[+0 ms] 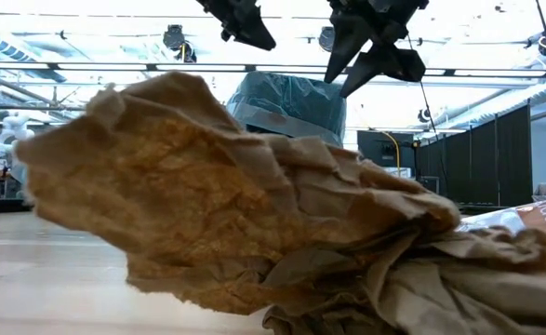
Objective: Place trash/remove bag and relplace
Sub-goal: Put the red paper into the trash bin, then put the brown paper into the trash bin
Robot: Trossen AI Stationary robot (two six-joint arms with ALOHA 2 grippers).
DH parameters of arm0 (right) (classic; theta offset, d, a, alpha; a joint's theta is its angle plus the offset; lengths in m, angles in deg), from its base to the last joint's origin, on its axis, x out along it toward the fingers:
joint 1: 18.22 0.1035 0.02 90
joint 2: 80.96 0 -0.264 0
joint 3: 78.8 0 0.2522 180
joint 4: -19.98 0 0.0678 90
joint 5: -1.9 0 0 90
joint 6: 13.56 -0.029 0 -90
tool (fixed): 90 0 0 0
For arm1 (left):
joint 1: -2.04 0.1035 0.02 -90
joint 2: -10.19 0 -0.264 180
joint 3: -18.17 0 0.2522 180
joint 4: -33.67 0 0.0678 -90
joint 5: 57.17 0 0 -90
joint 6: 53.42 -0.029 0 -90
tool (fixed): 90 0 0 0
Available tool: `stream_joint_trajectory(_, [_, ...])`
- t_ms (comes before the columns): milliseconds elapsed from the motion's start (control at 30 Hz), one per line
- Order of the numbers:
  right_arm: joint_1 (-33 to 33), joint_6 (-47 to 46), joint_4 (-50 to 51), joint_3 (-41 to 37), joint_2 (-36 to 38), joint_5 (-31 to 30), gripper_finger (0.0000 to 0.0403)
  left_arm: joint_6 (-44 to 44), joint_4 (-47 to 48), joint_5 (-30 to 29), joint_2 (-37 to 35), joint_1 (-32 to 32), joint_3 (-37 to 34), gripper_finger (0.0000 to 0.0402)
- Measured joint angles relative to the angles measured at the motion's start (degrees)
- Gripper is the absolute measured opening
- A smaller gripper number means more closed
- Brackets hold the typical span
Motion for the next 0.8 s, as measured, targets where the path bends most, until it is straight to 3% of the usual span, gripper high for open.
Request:
stream_joint_trajectory(267, [0.0, 1.3, 0.0, 0.0, 0.0, -0.1, 0.0157, 3.4, 5.4, -1.9, 0.3, -0.9, 0.0, 0.0145])
stream_joint_trajectory(433, [0.2, 5.0, 0.0, 0.0, 0.0, 0.6, 0.0157, 6.7, 15.6, -1.9, -0.6, -3.0, 0.0, 0.0146])
stream_joint_trajectory(600, [0.2, 12.9, 0.2, 0.0, 0.0, 5.8, 0.0157, 13.0, 22.5, -1.4, -0.6, -9.1, -0.2, 0.0146])
stream_joint_trajectory(800, [1.8, 14.7, 5.2, 0.0, -2.3, 9.5, 0.0157, 24.2, 22.4, -1.4, -0.6, -19.5, -5.6, 0.0146])
